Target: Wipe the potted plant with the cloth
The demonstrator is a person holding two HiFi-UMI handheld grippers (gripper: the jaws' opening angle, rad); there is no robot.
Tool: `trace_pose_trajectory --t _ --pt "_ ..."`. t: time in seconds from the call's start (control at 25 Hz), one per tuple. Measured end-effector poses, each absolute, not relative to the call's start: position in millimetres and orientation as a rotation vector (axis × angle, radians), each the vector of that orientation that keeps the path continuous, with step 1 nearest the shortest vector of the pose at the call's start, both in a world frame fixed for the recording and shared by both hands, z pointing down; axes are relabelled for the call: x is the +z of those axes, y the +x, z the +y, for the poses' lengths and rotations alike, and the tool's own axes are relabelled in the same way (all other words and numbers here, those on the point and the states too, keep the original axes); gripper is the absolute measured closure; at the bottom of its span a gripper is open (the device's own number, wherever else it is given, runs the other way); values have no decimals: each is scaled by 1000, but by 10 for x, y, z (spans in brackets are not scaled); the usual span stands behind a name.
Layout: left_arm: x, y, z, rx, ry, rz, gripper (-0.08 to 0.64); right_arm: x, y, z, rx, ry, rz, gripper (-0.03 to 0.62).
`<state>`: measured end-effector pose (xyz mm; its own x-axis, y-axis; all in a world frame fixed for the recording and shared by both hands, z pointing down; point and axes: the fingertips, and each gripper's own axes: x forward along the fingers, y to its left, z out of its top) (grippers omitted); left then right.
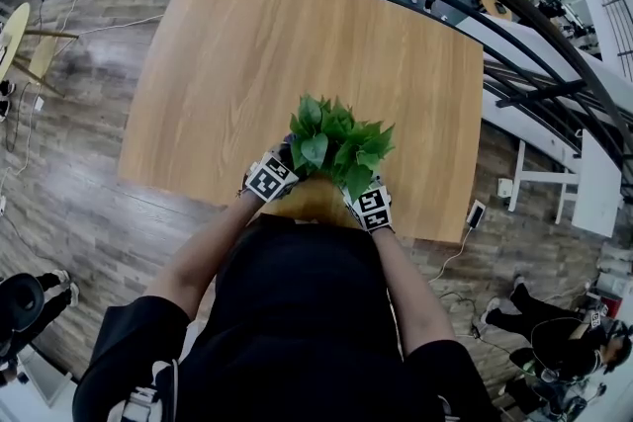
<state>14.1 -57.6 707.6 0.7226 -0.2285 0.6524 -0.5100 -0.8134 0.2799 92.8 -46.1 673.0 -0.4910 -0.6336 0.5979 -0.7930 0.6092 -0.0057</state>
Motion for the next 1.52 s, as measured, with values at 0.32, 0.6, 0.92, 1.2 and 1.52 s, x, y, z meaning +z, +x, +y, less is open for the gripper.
trace_pose_trajectory --t 0.32,0.6,0.92,1.2,1.52 --pt "7071 137 -587 854 2467 -586 419 6679 692 -570 295 1011 -2338 333" --pt "7000 280 -440 819 2472 -530 419 6648 775 -673 377 1133 -2336 333" --pt "7022 342 -364 787 2449 -543 419 6658 755 -617 371 1083 -2354 333" --pt "6993 212 -548 799 2453 -629 419 6616 470 -369 298 921 -2399 333" --pt "7030 145 -616 784 2419 -709 419 6669 925 -562 386 1113 -2321 333"
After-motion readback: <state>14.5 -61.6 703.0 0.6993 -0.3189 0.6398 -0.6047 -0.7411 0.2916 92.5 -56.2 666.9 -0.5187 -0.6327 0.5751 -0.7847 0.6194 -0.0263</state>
